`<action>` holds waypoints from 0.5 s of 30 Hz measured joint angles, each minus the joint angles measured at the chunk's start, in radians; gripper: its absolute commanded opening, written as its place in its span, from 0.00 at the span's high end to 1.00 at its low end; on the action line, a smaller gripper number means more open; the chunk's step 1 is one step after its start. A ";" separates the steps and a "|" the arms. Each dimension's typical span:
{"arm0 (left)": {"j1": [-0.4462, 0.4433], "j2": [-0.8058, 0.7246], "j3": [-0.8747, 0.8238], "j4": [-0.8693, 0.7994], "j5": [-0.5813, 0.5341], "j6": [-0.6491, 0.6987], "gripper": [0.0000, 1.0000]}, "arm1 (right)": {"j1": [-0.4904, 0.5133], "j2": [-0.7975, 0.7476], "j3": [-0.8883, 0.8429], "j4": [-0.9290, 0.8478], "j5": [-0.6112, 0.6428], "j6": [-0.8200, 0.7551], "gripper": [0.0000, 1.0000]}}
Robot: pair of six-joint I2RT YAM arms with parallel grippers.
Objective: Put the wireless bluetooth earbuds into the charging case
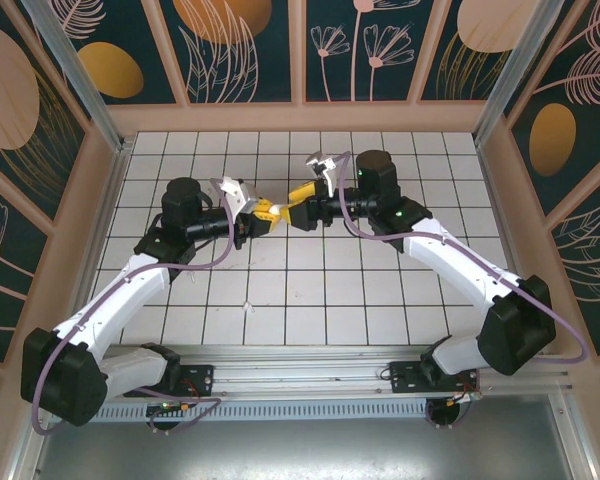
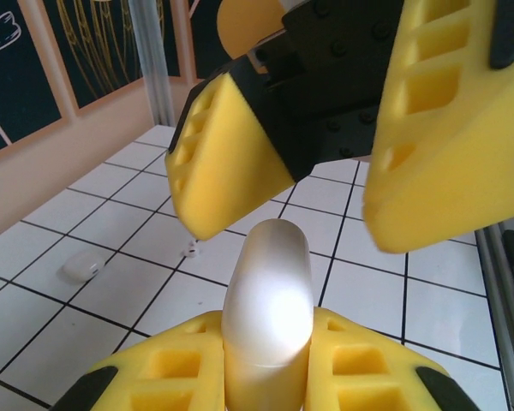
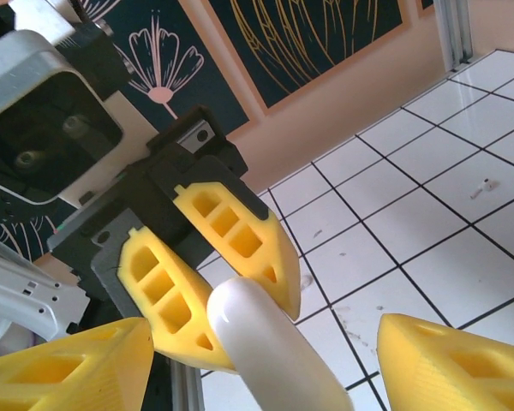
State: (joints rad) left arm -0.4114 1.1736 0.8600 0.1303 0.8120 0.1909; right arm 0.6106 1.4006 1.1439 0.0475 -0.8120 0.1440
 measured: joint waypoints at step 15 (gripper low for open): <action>0.000 -0.013 -0.005 0.000 0.026 0.007 1.00 | 0.000 0.000 -0.001 -0.008 -0.024 -0.035 0.32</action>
State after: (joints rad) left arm -0.4114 1.1603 0.8551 0.1303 0.8383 0.1982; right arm 0.6106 1.4010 1.1431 0.0395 -0.8360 0.1093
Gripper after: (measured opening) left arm 0.188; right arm 0.693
